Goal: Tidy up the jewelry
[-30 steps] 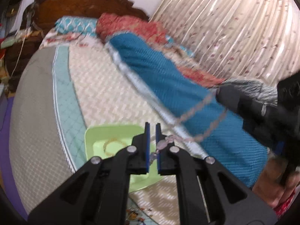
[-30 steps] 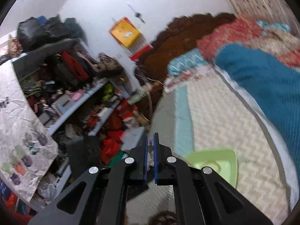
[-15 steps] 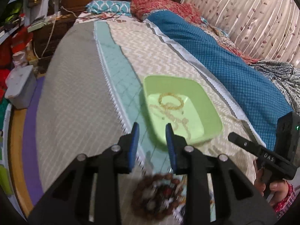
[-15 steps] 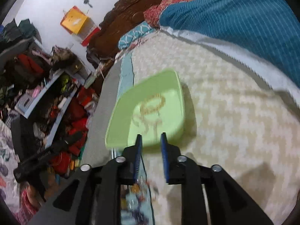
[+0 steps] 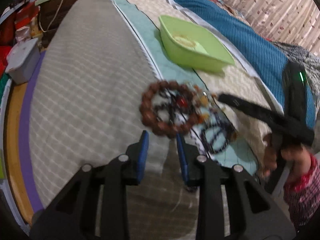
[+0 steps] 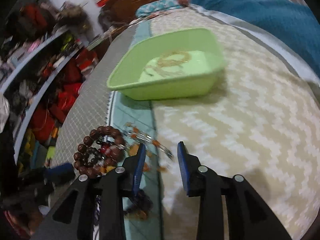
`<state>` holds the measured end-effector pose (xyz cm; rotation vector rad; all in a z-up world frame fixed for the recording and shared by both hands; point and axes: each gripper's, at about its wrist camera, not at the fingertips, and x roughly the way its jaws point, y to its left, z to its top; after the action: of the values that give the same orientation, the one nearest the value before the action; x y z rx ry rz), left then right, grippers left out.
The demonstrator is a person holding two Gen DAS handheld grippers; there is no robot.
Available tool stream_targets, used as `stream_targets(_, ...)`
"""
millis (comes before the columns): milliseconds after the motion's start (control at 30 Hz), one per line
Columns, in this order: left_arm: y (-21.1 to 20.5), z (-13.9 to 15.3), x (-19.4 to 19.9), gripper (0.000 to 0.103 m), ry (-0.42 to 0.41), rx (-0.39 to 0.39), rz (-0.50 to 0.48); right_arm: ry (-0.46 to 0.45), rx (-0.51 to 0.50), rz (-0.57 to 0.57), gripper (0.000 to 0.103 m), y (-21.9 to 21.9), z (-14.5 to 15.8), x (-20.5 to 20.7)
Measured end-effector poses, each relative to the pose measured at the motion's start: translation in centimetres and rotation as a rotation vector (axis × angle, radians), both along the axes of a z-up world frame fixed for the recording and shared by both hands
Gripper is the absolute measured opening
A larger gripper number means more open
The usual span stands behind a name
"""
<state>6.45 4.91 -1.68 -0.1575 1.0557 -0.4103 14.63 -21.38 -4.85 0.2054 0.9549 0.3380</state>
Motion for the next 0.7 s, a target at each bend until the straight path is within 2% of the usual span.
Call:
stream_targets(100,-1.4,0.2,-0.6,0.027,-0.008,0.021,-0.030,0.018,-0.084,0.081,0.005,2.3,-0.8,1.5)
stream_targets(133,-1.7,0.3,-0.7,0.027,-0.012,0.024,-0.038,0.020,-0.090,0.094,0.000,2.5,-1.0,1.9)
stream_targets(233,-2.2,1.0,-1.1,0.027,-0.037,0.038,-0.057,0.084,0.068,0.001,0.000,-0.3,-0.8,2.4)
stream_targets(367,-3.6,1.6,-0.7,0.027,-0.062,0.061,-0.092,0.071,0.091,-0.162,0.000,-6.6,-0.3,-0.7)
stream_targets(533,-7.7,1.8,0.0,0.027,-0.088,0.087,-0.183,0.056,0.134,-0.274,0.000,-12.7,0.3,-6.5)
stream_targets(567,-8.9,1.8,0.1,0.030,-0.095,0.097,-0.212,0.054,0.131,-0.296,0.000,-13.7,0.3,-7.8)
stream_targets(600,-10.1,1.7,0.2,0.039,-0.102,0.106,-0.236,0.047,0.120,-0.318,0.000,-14.5,0.4,-8.7)
stream_targets(633,-10.9,1.7,0.3,0.044,-0.109,0.115,-0.248,0.039,0.112,-0.338,0.000,-15.2,0.4,-9.6)
stream_targets(700,-13.0,1.6,0.6,0.048,-0.127,0.138,-0.281,0.014,0.110,-0.381,0.000,-16.4,0.5,-11.0)
